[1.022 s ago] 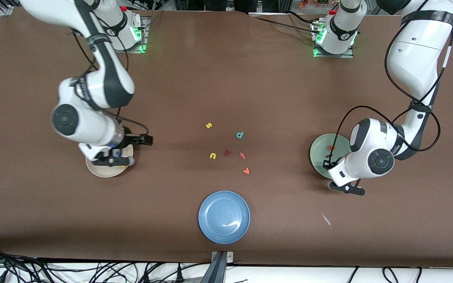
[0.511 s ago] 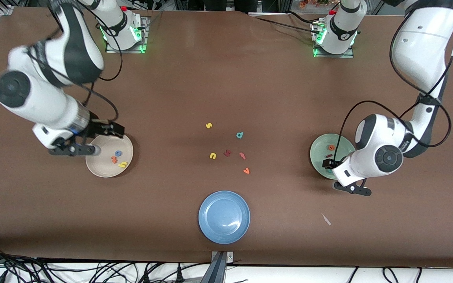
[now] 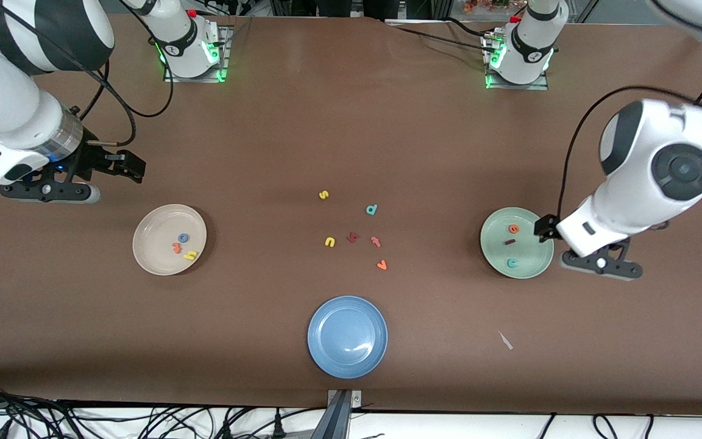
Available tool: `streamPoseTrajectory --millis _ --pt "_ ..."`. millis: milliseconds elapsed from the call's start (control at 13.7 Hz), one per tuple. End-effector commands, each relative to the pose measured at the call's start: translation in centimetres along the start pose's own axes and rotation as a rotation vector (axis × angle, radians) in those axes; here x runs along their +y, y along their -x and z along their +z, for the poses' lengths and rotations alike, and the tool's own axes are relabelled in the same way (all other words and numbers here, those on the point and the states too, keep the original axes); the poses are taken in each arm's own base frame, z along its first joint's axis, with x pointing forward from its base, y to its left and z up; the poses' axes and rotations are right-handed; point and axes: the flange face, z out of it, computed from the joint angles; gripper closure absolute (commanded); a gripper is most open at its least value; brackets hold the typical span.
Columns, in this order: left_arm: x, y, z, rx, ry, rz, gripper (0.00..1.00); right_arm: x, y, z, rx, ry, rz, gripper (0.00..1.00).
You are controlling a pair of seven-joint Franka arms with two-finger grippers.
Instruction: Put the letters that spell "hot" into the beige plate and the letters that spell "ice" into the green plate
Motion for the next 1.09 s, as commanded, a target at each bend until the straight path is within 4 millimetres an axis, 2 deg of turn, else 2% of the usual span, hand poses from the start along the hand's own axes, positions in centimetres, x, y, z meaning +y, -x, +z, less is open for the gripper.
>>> streamPoseTrajectory --millis 0,146,219,438,584,657,803,876,1022 --pt "-0.7 1.1 -6.2 -0.022 0.002 0.079 0.0 0.4 0.1 -1.7 0.031 -0.025 0.024 0.0" --pt "-1.9 2.0 -9.4 -0.039 0.096 0.089 0.0 3.2 0.4 -2.9 0.037 -0.064 0.096 0.0" --pt "-3.1 2.4 -9.9 -0.047 0.117 0.09 0.0 3.7 0.7 -3.0 0.014 -0.093 0.11 0.0" --pt "-4.0 5.7 -13.7 -0.005 0.093 0.106 0.0 4.4 0.4 -3.3 0.042 -0.096 0.101 0.0" --pt "-4.9 8.3 -14.5 -0.001 0.128 0.1 0.0 4.8 0.8 -4.0 0.052 -0.089 0.108 0.0" --pt "-4.0 9.6 -14.6 -0.004 0.124 0.119 0.0 5.1 1.2 -4.6 0.057 -0.091 0.105 0.0" --pt "-3.7 12.3 -14.0 0.022 0.109 0.112 0.0 5.9 2.0 -5.8 0.04 -0.106 0.123 0.0" --pt "-3.9 13.2 -14.0 0.04 0.106 0.106 0.0 6.3 2.1 -5.8 0.031 -0.122 0.129 0.0" --pt "-5.0 13.7 -14.2 0.044 0.113 0.091 0.0 7.9 2.1 -5.7 0.023 -0.132 0.161 0.0"
